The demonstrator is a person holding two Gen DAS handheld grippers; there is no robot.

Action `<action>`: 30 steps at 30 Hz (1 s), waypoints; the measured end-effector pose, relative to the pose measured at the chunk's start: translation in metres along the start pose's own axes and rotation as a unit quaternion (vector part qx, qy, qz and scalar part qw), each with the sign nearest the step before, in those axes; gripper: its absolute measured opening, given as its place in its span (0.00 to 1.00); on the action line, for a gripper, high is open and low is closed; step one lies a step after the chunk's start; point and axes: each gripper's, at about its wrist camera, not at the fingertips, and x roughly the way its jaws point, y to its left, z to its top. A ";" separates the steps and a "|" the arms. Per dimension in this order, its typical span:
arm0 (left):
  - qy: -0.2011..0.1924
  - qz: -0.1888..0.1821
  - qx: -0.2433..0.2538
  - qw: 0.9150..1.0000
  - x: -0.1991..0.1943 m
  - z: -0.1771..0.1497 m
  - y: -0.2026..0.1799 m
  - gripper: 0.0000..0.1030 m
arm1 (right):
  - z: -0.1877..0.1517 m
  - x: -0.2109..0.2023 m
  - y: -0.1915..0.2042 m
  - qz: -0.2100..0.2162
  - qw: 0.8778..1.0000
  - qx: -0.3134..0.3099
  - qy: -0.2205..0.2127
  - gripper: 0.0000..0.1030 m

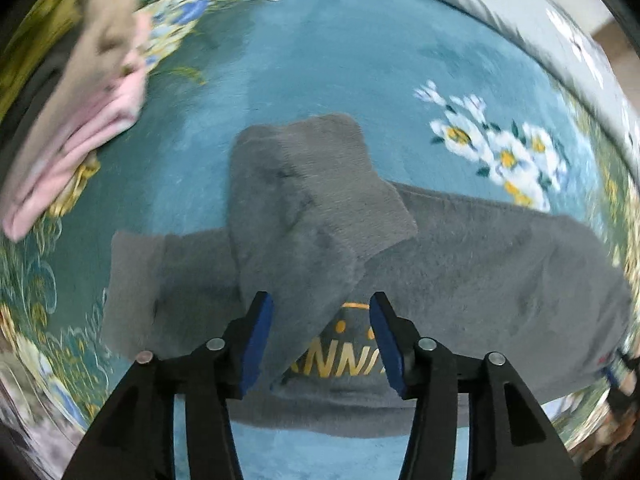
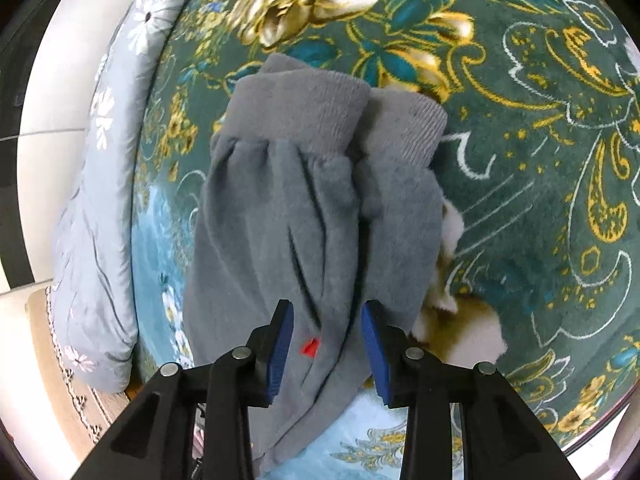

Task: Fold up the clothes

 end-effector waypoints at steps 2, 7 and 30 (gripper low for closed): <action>-0.001 0.043 0.036 0.998 0.006 0.003 -0.010 0.53 | 0.002 0.002 0.000 0.001 1.000 0.003 0.000 0.37; -0.005 0.081 0.100 0.992 0.012 0.006 -0.030 0.53 | 0.004 0.006 0.005 0.000 1.000 -0.009 0.004 0.37; -0.060 -0.127 -0.505 0.852 0.007 -0.099 0.159 0.11 | 0.012 0.003 0.000 0.002 1.000 -0.005 -0.001 0.39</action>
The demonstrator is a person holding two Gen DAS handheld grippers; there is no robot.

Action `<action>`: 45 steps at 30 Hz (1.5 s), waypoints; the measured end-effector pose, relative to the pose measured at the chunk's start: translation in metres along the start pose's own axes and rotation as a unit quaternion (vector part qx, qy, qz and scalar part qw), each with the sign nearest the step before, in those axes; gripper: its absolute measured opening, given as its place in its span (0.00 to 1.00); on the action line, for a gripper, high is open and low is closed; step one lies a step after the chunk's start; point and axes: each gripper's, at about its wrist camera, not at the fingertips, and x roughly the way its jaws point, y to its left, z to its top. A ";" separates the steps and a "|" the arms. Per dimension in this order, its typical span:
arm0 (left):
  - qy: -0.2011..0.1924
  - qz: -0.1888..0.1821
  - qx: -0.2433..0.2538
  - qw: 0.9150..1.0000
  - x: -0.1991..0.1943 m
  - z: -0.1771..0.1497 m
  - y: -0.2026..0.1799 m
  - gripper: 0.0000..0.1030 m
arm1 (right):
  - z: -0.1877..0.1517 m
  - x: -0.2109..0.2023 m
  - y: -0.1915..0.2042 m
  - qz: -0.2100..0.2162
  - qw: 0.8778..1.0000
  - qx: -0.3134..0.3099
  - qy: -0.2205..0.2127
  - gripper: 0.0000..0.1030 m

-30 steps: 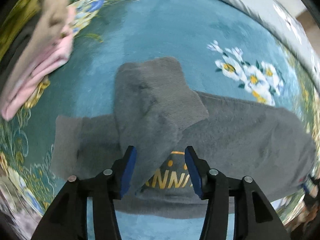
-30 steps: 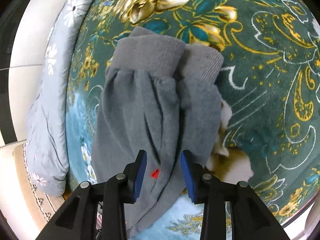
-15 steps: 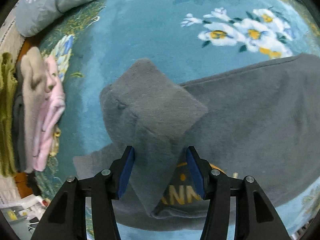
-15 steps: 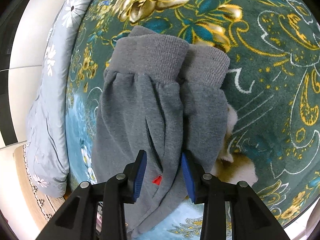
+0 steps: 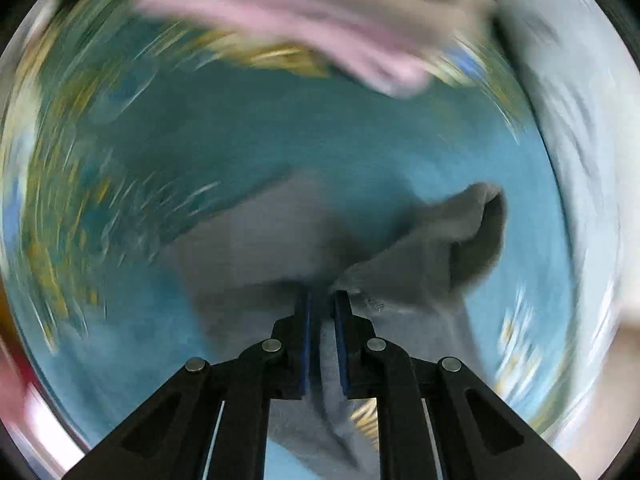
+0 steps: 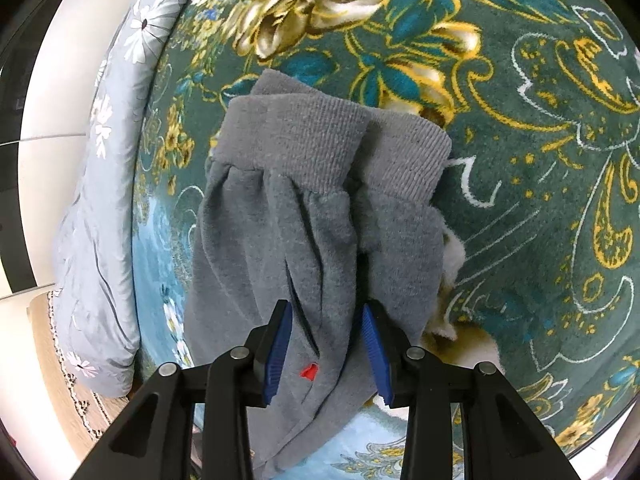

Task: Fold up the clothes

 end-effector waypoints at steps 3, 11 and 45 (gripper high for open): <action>0.014 -0.036 -0.052 0.998 0.003 0.003 0.023 0.11 | 0.000 0.001 0.000 -0.001 1.000 0.001 -0.001 0.39; 0.033 -0.083 -0.024 0.996 0.001 -0.004 0.017 0.46 | 0.006 0.005 -0.001 -0.003 1.000 0.014 -0.004 0.45; -0.010 -0.098 0.124 0.987 -0.066 0.009 -0.057 0.09 | 0.021 -0.041 0.039 0.050 0.998 -0.014 -0.029 0.04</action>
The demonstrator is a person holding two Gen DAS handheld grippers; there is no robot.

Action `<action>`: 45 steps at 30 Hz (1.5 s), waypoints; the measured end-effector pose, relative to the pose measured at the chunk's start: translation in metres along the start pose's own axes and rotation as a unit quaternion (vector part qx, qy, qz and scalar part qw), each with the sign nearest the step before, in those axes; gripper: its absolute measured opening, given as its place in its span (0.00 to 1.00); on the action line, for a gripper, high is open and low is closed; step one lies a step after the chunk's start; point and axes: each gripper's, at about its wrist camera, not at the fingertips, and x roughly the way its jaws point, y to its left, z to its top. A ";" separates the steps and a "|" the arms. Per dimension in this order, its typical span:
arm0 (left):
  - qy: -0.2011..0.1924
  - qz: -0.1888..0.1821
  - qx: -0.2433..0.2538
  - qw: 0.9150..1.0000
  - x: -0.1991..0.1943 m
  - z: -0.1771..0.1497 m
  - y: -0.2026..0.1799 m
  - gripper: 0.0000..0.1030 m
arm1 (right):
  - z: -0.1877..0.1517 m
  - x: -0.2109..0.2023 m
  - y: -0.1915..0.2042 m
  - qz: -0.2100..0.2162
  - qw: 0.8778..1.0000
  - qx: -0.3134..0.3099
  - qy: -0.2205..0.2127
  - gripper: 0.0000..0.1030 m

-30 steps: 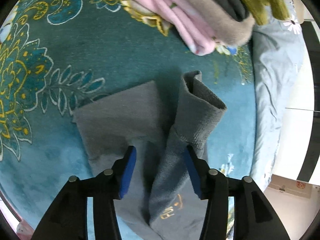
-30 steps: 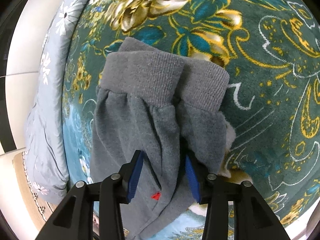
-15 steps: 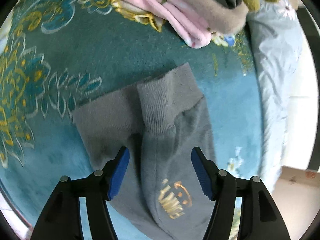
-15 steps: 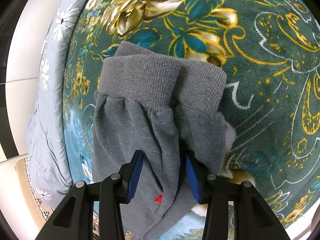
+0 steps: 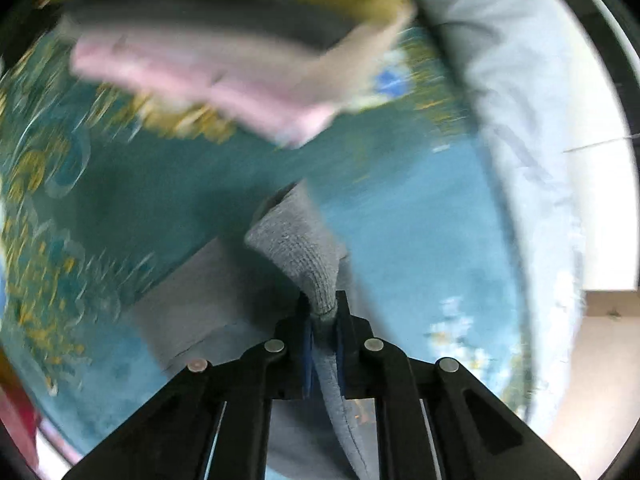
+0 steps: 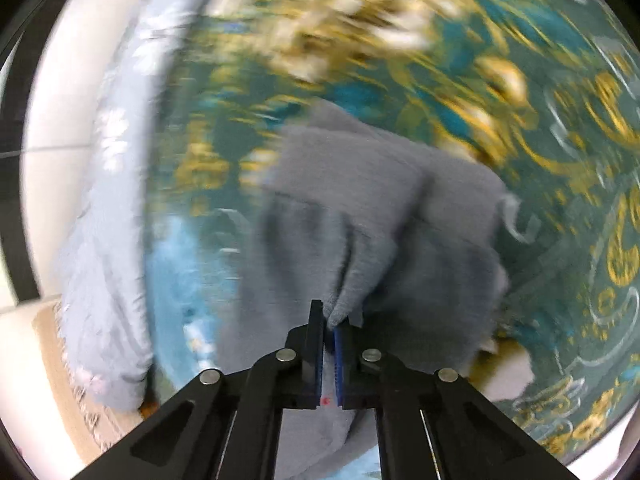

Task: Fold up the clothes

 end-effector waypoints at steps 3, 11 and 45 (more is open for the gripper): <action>-0.033 -0.057 0.028 0.997 -0.030 0.002 -0.006 0.09 | 0.004 -0.040 0.022 0.071 0.996 -0.048 -0.029 0.04; 0.053 0.058 -0.012 0.997 0.043 -0.019 0.089 0.09 | -0.009 -0.033 -0.039 -0.025 0.999 -0.026 -0.007 0.04; 0.079 0.108 -0.086 0.987 0.080 -0.025 0.116 0.49 | -0.015 -0.005 -0.074 -0.118 0.993 0.006 -0.008 0.48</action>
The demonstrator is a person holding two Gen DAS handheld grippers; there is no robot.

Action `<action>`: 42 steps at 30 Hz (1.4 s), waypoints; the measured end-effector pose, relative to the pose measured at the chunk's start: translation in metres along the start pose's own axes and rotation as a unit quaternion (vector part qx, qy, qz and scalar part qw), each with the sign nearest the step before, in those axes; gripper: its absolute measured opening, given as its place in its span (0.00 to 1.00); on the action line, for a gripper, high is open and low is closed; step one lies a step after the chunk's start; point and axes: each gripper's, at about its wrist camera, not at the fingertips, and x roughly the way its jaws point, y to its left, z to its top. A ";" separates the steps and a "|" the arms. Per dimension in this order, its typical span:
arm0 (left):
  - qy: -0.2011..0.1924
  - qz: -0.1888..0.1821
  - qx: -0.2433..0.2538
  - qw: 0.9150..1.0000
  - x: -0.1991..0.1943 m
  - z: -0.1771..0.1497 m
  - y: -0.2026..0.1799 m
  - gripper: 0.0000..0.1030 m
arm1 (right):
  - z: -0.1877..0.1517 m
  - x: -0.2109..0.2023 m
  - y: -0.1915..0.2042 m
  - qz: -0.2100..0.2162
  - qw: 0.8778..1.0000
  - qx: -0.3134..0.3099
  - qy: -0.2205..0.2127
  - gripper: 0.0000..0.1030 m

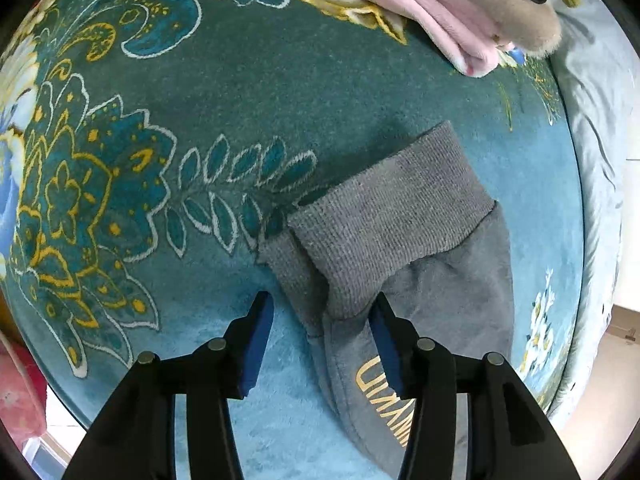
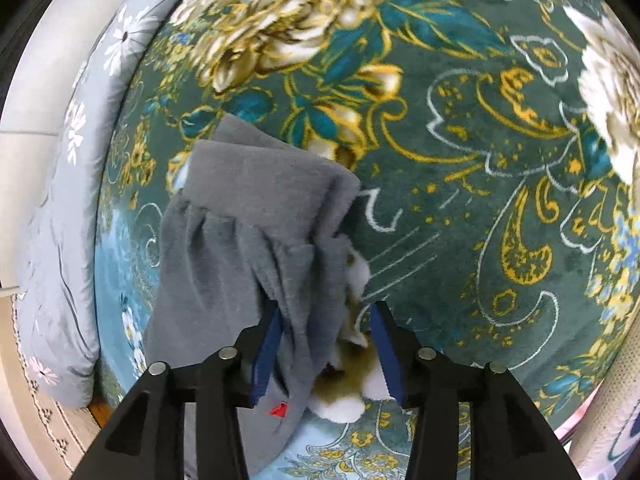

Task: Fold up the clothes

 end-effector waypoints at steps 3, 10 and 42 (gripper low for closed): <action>-0.007 -0.015 -0.017 1.000 0.000 -0.001 0.004 0.49 | -0.001 0.009 -0.008 0.018 1.000 0.023 -0.001 0.48; -0.021 -0.023 -0.025 0.999 -0.021 -0.031 0.037 0.48 | -0.009 0.027 -0.018 0.078 0.992 0.097 -0.017 0.48; -0.115 -0.143 0.111 0.977 -0.105 0.036 -0.127 0.11 | 0.032 -0.098 0.111 0.245 0.961 -0.080 -0.103 0.10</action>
